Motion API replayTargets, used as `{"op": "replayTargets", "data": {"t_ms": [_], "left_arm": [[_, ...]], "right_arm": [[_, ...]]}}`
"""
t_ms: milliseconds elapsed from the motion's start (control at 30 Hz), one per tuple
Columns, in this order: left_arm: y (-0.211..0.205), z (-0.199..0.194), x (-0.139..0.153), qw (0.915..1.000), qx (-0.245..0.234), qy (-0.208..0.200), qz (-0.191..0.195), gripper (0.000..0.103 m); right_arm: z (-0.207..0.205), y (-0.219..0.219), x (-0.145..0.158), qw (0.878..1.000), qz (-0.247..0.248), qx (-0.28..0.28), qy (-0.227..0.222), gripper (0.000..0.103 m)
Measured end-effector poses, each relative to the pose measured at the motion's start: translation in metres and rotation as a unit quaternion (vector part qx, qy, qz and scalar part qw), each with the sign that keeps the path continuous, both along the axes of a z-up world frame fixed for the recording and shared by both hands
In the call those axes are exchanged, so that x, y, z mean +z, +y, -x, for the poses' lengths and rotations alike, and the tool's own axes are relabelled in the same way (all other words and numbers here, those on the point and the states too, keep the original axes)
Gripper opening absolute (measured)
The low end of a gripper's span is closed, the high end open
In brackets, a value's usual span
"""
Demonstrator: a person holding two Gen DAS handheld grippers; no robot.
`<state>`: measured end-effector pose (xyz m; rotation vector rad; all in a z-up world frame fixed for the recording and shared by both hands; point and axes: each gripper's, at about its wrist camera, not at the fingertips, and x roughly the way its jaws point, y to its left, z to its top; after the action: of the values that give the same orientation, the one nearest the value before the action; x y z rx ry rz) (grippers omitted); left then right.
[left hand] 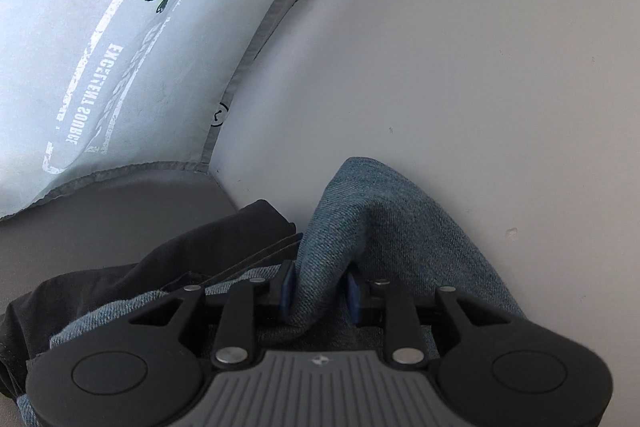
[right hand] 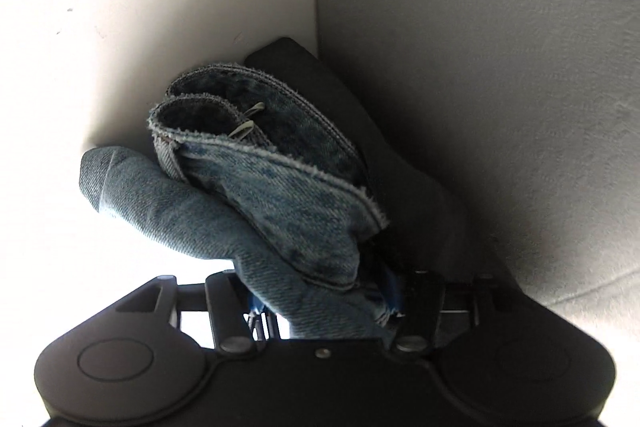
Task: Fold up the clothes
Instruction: 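Lift the folded jeans with both tools and carry them onto the black garment, then open both tools and release the jeans on the black garment stack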
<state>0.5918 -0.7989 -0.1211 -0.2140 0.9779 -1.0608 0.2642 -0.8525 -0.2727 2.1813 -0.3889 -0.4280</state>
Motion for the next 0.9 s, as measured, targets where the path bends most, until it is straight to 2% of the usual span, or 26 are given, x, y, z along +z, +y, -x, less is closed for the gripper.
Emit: {"op": "replayTargets", "data": {"t_ms": [33,100,133,200,400,500,567,700,767,833,867,900], "left_arm": [[0.002,0.003,0.006,1.0000,0.004,0.000,-0.003,0.046],[0.007,0.013,0.020,0.9999,0.011,-0.008,-0.005,0.067],[0.013,0.019,0.030,0.9997,0.013,-0.018,-0.005,0.070],[0.025,0.031,0.049,0.9990,0.018,-0.041,-0.007,0.080],[0.067,0.068,0.093,0.9956,0.032,-0.088,-0.012,0.094],[0.100,0.097,0.115,0.9891,0.052,-0.133,-0.036,0.095],[0.123,0.115,0.123,0.9845,0.059,-0.159,-0.044,0.095],[0.180,0.150,0.134,0.9754,0.087,-0.192,-0.065,0.099],[0.211,0.167,0.136,0.9713,0.108,-0.199,-0.071,0.100],[0.242,0.182,0.136,0.9665,0.134,-0.204,-0.079,0.102],[0.258,0.191,0.135,0.9629,0.150,-0.208,-0.084,0.102],[0.274,0.201,0.134,0.9585,0.167,-0.213,-0.089,0.103]], "right_arm": [[0.001,0.000,0.003,1.000,-0.003,-0.001,0.000,0.060],[0.004,-0.001,0.012,1.000,0.001,-0.006,-0.006,0.067],[0.006,-0.002,0.016,1.000,0.003,-0.008,-0.009,0.074],[0.009,-0.005,0.031,1.000,0.021,-0.003,-0.008,0.082],[0.015,-0.005,0.066,0.998,0.056,0.013,0.010,0.100],[0.017,-0.003,0.089,0.994,0.096,0.031,0.035,0.102],[0.017,-0.002,0.107,0.986,0.140,0.054,0.068,0.103],[0.008,0.015,0.143,0.959,0.228,0.110,0.124,0.103],[0.010,0.031,0.155,0.940,0.269,0.140,0.154,0.103],[0.067,0.068,0.146,0.911,0.324,0.177,0.184,0.103],[0.067,0.083,0.155,0.893,0.352,0.195,0.202,0.103],[0.065,0.097,0.168,0.870,0.385,0.214,0.222,0.103]]}}
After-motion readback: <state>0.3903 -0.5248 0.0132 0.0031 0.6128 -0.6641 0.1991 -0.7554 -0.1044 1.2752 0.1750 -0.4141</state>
